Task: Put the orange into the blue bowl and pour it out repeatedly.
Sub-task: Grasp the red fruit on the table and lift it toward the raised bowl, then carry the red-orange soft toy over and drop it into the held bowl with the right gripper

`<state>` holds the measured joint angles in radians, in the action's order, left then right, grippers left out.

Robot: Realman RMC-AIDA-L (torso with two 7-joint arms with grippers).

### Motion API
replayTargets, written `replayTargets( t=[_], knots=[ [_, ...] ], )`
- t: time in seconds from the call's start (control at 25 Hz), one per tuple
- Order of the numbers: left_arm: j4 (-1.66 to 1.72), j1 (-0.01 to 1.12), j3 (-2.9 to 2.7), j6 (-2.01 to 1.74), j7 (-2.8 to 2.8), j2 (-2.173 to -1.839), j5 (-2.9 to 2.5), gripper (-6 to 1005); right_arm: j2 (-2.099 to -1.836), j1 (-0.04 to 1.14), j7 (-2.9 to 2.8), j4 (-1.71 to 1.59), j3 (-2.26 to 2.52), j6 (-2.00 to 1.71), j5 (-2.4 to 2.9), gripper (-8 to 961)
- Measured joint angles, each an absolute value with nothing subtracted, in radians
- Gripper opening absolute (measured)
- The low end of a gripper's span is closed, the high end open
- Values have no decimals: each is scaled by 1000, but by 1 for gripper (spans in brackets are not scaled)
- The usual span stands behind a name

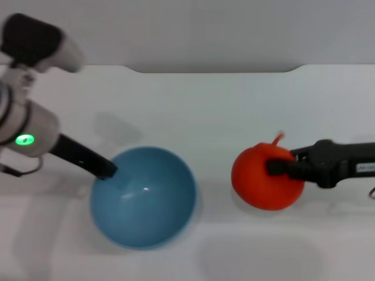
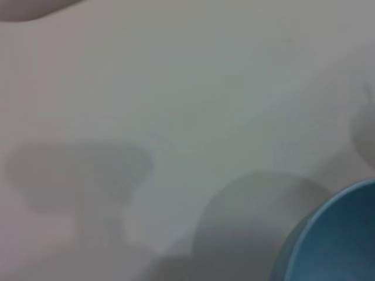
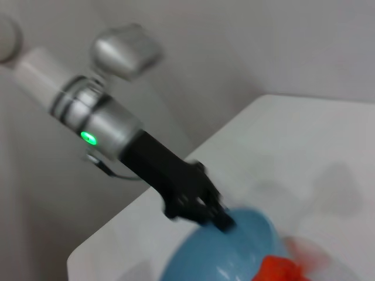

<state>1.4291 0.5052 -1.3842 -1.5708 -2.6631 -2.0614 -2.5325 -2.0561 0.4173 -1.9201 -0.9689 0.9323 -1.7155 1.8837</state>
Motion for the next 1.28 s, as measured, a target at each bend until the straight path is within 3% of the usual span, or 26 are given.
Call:
replayTargets(
  t=[0.44, 0.64, 1.28],
  knots=[
    [1333, 716, -1733, -1427, -2791, -2073, -2485, -2, -2056, 468, -2042, -1181, 963, -1863, 1912, 30],
    [1333, 735, -1742, -1416, -2793, -2074, -2443, -2, -2063, 503, -2046, -1177, 1062, -1865, 1989, 23],
    [1340, 732, -1744, -1417, -2793, -2073, -2420, -1, -2069, 515, -2084, -1203, 1140, -1793, 2015, 322]
  ],
)
